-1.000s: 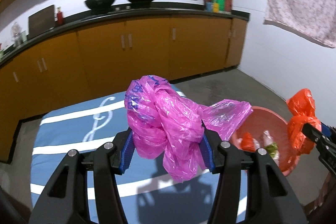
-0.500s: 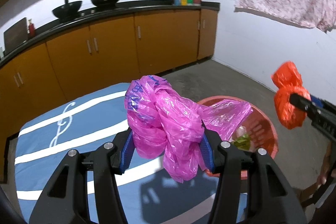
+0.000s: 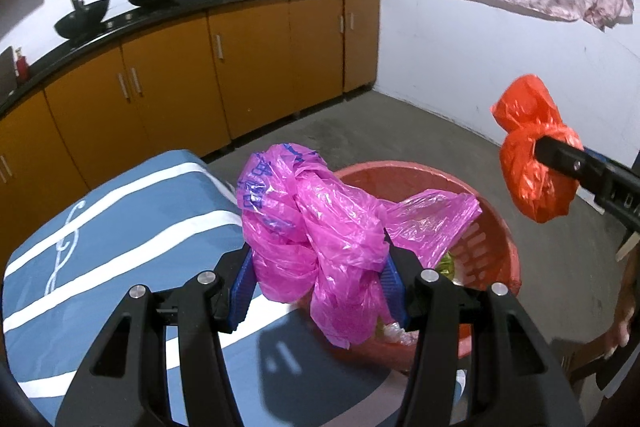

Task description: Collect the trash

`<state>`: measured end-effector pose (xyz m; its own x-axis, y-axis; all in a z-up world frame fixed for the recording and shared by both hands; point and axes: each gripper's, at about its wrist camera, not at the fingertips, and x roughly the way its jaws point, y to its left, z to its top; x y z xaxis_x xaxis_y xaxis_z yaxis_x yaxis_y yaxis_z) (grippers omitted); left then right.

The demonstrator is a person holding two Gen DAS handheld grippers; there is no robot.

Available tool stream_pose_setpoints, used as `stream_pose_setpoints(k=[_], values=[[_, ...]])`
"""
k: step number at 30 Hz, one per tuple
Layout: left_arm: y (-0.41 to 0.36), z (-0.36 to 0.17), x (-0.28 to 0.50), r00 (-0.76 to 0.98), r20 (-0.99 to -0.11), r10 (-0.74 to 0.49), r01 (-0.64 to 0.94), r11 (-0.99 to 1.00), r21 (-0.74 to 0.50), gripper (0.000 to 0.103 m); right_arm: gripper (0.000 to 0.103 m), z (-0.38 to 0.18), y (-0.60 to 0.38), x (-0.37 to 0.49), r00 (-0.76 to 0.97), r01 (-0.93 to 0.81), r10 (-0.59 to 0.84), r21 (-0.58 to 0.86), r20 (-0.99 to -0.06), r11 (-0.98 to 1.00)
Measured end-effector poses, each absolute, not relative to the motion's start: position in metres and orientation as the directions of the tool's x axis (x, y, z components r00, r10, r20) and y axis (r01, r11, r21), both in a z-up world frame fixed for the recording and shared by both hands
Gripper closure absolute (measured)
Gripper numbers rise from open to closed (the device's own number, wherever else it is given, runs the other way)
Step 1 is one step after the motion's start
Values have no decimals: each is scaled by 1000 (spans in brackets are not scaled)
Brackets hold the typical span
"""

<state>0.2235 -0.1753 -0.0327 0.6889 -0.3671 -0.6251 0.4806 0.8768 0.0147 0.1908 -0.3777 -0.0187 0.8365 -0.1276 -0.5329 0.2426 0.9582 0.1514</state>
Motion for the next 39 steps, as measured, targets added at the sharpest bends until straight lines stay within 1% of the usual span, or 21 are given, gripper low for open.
stream_pose_setpoints(k=[8, 10, 15, 20, 21, 23, 25, 29, 32, 33, 34, 37, 39], values=[[-195, -53, 239, 647, -656, -388, 521, 854, 9, 47, 56, -31, -388, 208, 835, 237, -102, 187, -541, 953], [-197, -56, 242, 640, -662, -390, 524, 851, 6, 42, 50, -35, -389, 213, 836, 228, -82, 207, -543, 951], [-199, -66, 249, 617, -681, -394, 526, 850, -14, 34, 42, -40, -396, 215, 843, 231, -70, 240, -534, 943], [-192, -73, 252, 596, -695, -402, 514, 856, -54, 31, 35, -40, -401, 206, 848, 250, -83, 256, -524, 934], [-190, -72, 251, 594, -696, -404, 510, 858, -62, 31, 31, -39, -402, 203, 848, 255, -90, 253, -522, 933], [-187, -70, 250, 592, -689, -418, 510, 857, -81, 29, 27, -36, -401, 196, 854, 262, -109, 239, -510, 935], [-186, -67, 249, 597, -683, -421, 508, 857, -85, 25, 23, -31, -399, 185, 861, 269, -126, 229, -494, 936], [-181, -59, 244, 600, -662, -450, 515, 850, -112, 24, 18, -22, -397, 163, 874, 277, -150, 223, -461, 935], [-173, -50, 237, 619, -648, -444, 513, 853, -95, 23, 11, -16, -395, 146, 878, 290, -177, 200, -445, 936], [-167, -46, 233, 632, -638, -439, 507, 857, -87, 21, 7, -14, -393, 142, 878, 296, -188, 189, -441, 936], [-157, -40, 227, 651, -624, -432, 496, 864, -81, 17, 4, -11, -391, 137, 877, 304, -205, 173, -435, 937], [-126, -25, 209, 710, -581, -397, 445, 893, -66, 8, 4, -4, -379, 121, 871, 331, -260, 107, -418, 938], [-101, -14, 193, 749, -550, -370, 401, 913, -68, 5, 4, 2, -366, 108, 863, 355, -309, 45, -401, 934]])
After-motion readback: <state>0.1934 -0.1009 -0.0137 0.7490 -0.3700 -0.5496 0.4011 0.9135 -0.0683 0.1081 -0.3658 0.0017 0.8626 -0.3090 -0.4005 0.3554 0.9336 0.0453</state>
